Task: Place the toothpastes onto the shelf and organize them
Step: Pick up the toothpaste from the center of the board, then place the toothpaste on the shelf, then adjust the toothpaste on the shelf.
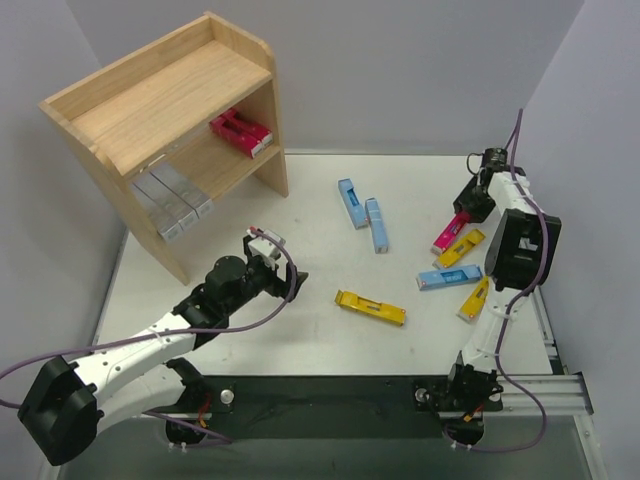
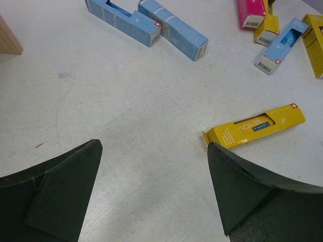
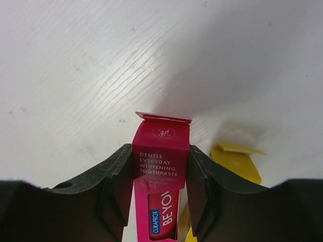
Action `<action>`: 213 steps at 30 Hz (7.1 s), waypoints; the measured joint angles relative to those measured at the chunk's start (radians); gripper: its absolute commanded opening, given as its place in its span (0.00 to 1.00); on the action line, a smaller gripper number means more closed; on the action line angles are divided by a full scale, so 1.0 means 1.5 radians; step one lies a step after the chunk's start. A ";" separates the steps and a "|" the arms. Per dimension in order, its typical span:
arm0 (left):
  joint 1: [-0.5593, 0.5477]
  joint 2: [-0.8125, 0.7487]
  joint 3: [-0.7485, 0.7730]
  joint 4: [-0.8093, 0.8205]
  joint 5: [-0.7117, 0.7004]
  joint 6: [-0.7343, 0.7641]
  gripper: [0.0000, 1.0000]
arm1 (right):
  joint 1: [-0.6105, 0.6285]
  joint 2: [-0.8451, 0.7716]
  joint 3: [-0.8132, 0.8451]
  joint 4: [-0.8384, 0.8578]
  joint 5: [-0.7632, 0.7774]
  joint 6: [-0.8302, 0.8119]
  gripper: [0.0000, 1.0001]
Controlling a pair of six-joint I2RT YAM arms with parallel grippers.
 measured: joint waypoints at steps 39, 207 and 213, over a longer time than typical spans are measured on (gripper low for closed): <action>-0.415 0.529 0.366 0.253 -0.389 0.219 0.90 | 0.314 -0.636 -0.412 -0.047 0.011 0.241 0.38; 0.143 0.421 0.631 -0.263 -0.618 -0.144 0.39 | 0.358 -1.096 -0.626 -0.072 0.121 -0.056 1.00; 0.145 0.420 0.603 -0.262 -0.641 -0.148 0.32 | 0.358 -1.097 -0.628 -0.072 0.120 -0.056 0.99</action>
